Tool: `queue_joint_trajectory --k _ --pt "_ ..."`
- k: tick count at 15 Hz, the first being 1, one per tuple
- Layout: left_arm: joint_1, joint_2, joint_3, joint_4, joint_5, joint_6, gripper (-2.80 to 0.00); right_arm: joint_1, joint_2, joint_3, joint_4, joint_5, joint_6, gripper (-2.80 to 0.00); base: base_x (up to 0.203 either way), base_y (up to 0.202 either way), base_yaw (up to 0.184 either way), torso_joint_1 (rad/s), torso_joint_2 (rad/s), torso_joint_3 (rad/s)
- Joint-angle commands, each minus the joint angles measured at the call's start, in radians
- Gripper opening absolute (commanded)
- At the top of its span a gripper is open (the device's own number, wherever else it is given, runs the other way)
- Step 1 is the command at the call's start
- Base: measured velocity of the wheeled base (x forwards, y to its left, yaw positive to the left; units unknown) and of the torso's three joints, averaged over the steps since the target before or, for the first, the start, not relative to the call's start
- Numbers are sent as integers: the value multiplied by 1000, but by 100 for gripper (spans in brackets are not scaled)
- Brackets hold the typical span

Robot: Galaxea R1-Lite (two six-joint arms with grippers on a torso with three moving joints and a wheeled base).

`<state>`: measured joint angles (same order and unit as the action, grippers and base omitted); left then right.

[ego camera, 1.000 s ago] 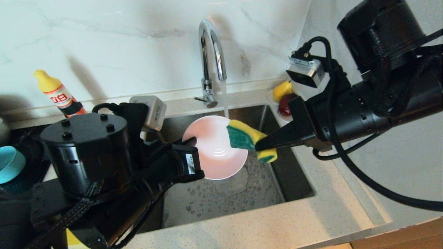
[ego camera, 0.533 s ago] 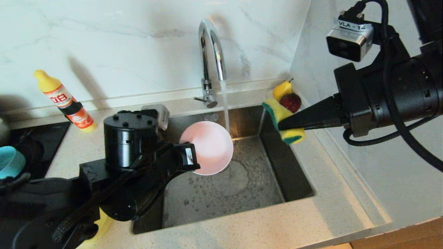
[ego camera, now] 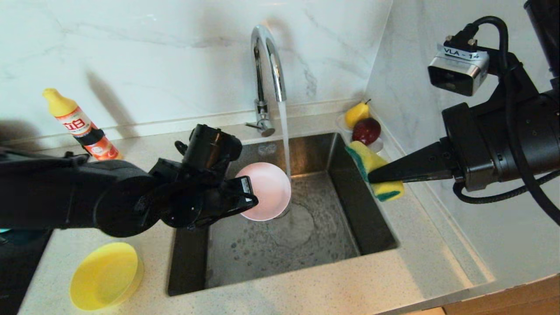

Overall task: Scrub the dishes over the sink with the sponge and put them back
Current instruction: Rinse the bowl

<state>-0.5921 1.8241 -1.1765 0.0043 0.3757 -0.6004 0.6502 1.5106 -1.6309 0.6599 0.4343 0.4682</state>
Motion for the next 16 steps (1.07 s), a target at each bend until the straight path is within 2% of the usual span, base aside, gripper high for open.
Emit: queue_joint_trajectory --k 1,3,5,9,12,16 --pt "36 141 -129 98 1 -68 -280 2 3 6 3 3 -8 -280 0 0 0 0 0 0" --pt "52 210 -236 193 -14 -132 -280 1 3 6 4 3 -32 -280 0 0 0 0 0 0" --pt "57 257 -319 254 -57 -169 -280 0 3 8 5 3 -33 -280 0 0 0 0 0 0" --pt "56 324 -437 273 -72 -183 -280 1 -14 47 4 3 -34 -280 0 0 0 0 0 0" --pt "55 339 -469 272 -118 -186 -280 2 -27 65 3 3 -34 -280 0 0 0 0 0 0" --pt "55 360 -498 273 -120 -191 -280 2 -36 100 2 4 -34 -280 0 0 0 0 0 0"
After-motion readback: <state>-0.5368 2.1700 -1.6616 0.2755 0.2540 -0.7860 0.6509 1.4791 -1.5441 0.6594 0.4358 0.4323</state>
